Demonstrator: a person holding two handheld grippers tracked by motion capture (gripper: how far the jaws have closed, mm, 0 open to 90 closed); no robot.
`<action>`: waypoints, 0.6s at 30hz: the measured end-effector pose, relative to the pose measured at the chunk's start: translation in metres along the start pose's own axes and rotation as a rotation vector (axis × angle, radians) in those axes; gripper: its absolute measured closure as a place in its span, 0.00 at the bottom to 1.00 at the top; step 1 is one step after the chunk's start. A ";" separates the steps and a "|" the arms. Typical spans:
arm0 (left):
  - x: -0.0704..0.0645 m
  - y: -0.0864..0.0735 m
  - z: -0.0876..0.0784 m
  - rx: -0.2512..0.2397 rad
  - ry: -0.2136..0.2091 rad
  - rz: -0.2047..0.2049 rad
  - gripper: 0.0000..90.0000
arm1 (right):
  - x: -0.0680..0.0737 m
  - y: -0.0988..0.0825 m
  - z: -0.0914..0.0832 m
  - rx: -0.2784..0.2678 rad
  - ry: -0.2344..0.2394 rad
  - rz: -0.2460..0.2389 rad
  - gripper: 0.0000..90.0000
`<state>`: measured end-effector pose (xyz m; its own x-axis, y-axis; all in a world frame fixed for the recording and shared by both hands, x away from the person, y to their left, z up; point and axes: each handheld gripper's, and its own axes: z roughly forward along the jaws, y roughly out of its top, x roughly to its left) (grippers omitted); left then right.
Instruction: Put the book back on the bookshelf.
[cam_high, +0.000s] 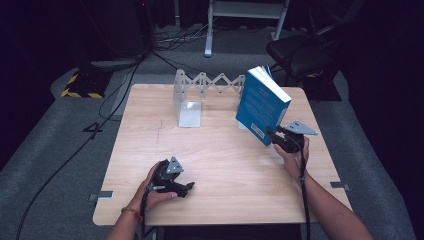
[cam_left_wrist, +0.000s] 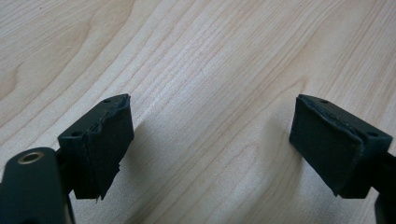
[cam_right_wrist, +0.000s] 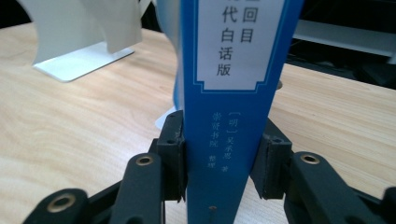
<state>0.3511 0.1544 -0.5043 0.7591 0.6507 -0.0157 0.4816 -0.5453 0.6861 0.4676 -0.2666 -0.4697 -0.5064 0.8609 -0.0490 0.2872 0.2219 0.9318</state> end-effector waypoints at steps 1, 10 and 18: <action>0.000 0.000 0.000 0.000 0.000 0.002 0.15 | 0.002 0.001 0.002 -0.002 -0.006 0.005 0.69; 0.000 0.001 0.001 -0.003 -0.008 -0.004 0.15 | 0.016 0.008 0.018 -0.004 -0.090 0.044 0.69; 0.000 0.001 0.001 -0.004 -0.007 -0.003 0.15 | 0.014 0.009 0.022 -0.007 -0.090 0.045 0.69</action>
<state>0.3518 0.1530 -0.5046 0.7608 0.6486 -0.0229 0.4823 -0.5415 0.6886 0.4807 -0.2421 -0.4700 -0.4181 0.9076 -0.0388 0.3024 0.1793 0.9361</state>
